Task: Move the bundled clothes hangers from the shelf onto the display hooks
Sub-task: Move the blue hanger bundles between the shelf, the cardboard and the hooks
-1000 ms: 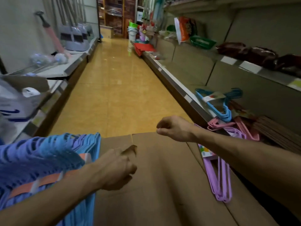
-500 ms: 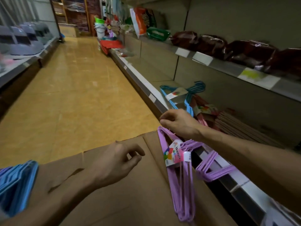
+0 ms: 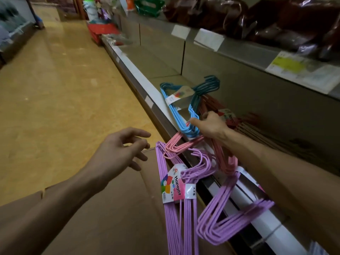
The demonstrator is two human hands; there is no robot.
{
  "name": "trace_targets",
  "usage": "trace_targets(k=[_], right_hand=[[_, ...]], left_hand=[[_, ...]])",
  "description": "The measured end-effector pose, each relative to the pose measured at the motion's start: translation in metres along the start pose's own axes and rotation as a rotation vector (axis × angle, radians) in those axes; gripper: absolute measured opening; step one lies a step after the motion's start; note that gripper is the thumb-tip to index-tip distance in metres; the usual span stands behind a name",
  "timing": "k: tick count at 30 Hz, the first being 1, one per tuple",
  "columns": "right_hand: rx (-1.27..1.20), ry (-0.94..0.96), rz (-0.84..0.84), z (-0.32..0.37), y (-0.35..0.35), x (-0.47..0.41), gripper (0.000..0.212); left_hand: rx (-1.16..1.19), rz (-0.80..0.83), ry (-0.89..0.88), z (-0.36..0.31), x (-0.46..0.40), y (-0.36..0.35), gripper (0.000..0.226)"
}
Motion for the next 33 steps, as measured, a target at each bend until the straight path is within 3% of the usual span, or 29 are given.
trace_targets(k=[7, 11, 14, 19, 24, 28, 33], right_hand=[[-0.308, -0.152, 0.05, -0.001, -0.032, -0.023, 0.042], [-0.46, -0.238, 0.076, 0.003, -0.043, -0.022, 0.016], [-0.569, -0.265, 0.047, 0.008, -0.047, -0.019, 0.011], [-0.612, -0.275, -0.051, 0.001, -0.045, -0.011, 0.028], [-0.664, -0.254, -0.057, 0.004, -0.032, 0.001, 0.033], [-0.754, -0.227, 0.065, 0.012, -0.033, 0.021, 0.018], [-0.695, -0.114, 0.169, 0.039, -0.033, 0.056, 0.008]], left_hand=[[0.137, 0.072, 0.146, 0.016, -0.021, -0.022, 0.02], [0.084, 0.107, 0.17, 0.022, -0.017, -0.019, 0.019], [0.062, 0.103, 0.186, 0.022, -0.013, -0.01, 0.019], [0.043, 0.1, 0.2, 0.016, -0.002, 0.002, 0.018], [0.03, 0.117, 0.246, 0.016, 0.017, 0.016, 0.017], [-0.036, 0.133, 0.285, 0.013, 0.034, 0.033, 0.018], [-0.054, 0.059, 0.297, 0.001, 0.057, 0.064, 0.016]])
Point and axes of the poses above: each hand's wrist, its own x-axis away from the middle knuckle, its own y-axis out of the back of the hand, z = x × y, the point moved 9 cm from there along -x, towards the middle knuckle
